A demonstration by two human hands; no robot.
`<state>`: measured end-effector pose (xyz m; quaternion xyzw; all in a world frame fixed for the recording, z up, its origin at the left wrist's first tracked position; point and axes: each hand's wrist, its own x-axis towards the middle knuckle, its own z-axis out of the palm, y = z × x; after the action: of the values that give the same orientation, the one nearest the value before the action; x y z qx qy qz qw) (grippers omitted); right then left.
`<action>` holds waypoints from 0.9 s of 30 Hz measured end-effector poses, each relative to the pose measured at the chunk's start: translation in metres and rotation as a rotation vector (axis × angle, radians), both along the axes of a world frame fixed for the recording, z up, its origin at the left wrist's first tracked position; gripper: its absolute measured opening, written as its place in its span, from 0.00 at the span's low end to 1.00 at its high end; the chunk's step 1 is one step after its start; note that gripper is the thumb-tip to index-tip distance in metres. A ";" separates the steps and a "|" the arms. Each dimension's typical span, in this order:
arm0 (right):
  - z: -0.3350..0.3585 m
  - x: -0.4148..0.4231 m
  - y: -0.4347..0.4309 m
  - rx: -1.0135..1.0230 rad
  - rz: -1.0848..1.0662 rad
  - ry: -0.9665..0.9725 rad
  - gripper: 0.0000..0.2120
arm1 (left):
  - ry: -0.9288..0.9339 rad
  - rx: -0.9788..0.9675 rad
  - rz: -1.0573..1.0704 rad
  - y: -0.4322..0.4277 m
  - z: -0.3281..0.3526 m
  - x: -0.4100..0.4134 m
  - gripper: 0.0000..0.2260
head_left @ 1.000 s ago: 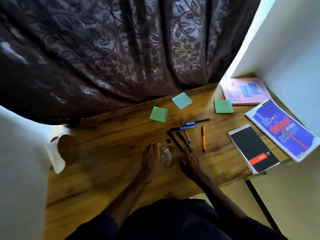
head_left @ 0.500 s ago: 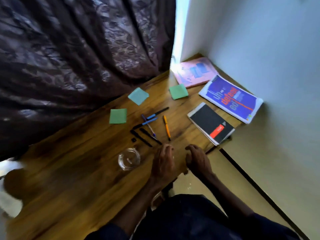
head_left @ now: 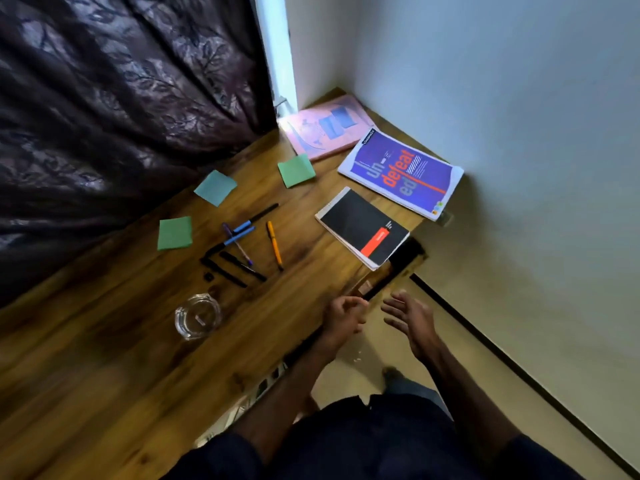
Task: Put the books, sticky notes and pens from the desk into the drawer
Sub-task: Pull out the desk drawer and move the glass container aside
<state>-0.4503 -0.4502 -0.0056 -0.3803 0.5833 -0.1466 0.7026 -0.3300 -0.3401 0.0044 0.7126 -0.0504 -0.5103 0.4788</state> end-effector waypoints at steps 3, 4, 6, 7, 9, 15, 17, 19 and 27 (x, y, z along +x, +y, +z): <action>-0.013 -0.003 -0.040 0.168 0.002 -0.100 0.20 | 0.264 0.013 0.211 -0.028 -0.010 -0.009 0.06; -0.020 -0.004 -0.055 0.227 0.009 -0.128 0.21 | 0.322 0.017 0.276 -0.037 -0.018 -0.014 0.08; -0.036 -0.004 -0.084 0.333 0.033 -0.148 0.24 | 0.443 0.026 0.450 -0.053 -0.033 -0.022 0.12; -0.046 -0.004 -0.097 0.367 0.049 -0.146 0.24 | 0.496 0.022 0.555 -0.061 -0.043 -0.029 0.15; -0.066 -0.004 -0.117 0.397 0.064 -0.133 0.25 | 0.590 -0.003 0.734 -0.072 -0.060 -0.044 0.19; -0.121 -0.010 -0.160 0.530 0.012 -0.169 0.24 | 0.723 -0.102 1.100 -0.119 -0.106 -0.088 0.26; -0.142 -0.007 -0.170 0.584 -0.041 -0.219 0.24 | 0.751 -0.157 1.242 -0.135 -0.118 -0.088 0.29; -0.158 0.001 -0.179 0.616 -0.096 -0.280 0.23 | 0.784 -0.235 1.386 -0.149 -0.131 -0.079 0.32; -0.197 0.059 -0.204 0.649 -0.106 -0.387 0.29 | 0.757 -0.476 1.810 -0.184 -0.180 -0.021 0.24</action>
<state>-0.3911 -0.6544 -0.2030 -0.0726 0.4747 -0.0595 0.8751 -0.3507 -0.5243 -0.1756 0.1602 0.5641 -0.1245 0.8004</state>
